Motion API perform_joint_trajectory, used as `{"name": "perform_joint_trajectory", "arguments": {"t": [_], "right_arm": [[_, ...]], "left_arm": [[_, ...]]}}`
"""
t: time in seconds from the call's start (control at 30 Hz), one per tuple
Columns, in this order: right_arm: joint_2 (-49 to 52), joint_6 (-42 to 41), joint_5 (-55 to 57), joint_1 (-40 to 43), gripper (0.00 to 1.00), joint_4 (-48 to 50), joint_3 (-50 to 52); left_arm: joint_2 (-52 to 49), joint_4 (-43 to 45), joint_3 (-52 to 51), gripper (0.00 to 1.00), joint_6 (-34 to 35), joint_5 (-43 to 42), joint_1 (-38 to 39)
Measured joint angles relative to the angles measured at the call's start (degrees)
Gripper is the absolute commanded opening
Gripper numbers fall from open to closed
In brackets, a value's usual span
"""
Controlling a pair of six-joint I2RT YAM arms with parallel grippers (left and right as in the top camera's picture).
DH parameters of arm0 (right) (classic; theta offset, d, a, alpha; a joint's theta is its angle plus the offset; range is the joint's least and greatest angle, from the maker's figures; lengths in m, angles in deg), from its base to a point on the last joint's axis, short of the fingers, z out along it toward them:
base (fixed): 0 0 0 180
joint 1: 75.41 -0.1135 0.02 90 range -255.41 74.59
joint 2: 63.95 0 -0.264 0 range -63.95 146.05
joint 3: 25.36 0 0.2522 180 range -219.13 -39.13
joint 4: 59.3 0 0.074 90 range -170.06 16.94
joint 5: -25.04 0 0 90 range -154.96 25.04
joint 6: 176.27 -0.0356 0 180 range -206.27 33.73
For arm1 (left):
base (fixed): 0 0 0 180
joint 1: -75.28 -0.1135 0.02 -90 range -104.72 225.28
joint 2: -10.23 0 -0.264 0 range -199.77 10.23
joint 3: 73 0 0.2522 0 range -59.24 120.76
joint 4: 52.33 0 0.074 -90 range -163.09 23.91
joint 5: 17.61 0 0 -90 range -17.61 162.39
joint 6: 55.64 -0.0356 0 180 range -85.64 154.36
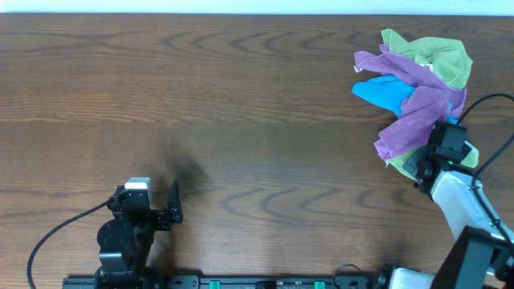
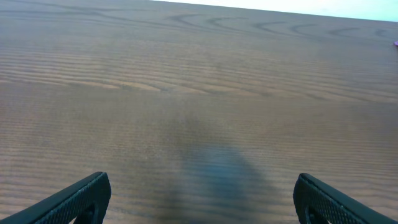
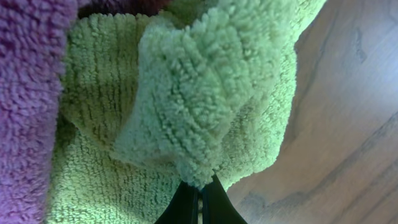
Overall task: Fold the cloth
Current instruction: 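Reach right gripper into the cloth pile and grasp the green cloth, then pull the green cloth left out of the pile and release it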
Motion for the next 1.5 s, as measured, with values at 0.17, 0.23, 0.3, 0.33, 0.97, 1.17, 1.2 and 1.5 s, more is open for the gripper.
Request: {"name": "perform_joint_trajectory", "arguments": {"t": [0.17,0.23,0.3,0.33,0.97,1.17,1.2,1.5], "right_arm": [[-0.7,0.3,-0.5,-0.1,0.01,-1.3,0.0],[-2.3,0.4,-1.3,-0.3,0.01,-3.1,-0.2],[-5.2,0.5,-2.7,-1.0,0.01,-5.8,-0.8],[-7.5,0.5,-3.6,-1.9,0.01,-7.6,-1.7],[-23.9,4.5,-21.6,-27.0,0.01,-18.3,-21.8],[-13.6,5.0,-27.7,-35.7,0.01,-9.3,-21.9],[-8.5,5.2,-29.6,-39.7,0.01,-4.3,-21.9],[3.5,7.2,-32.6,-51.5,0.01,-3.3,-36.5]], "left_arm": [[0.0,0.0,0.0,0.96,0.0,0.0,0.0],[0.0,0.0,0.0,0.95,0.0,0.0,0.0],[0.0,0.0,0.0,0.95,0.0,0.0,0.0],[0.0,0.0,0.0,0.95,0.0,0.0,0.0],[0.0,0.0,0.0,0.95,0.0,0.0,0.0],[0.0,0.0,0.0,0.95,0.0,0.0,0.0],[0.0,0.0,0.0,0.95,0.0,0.0,0.0],[0.0,0.0,0.0,0.95,0.0,0.0,0.0]]}}
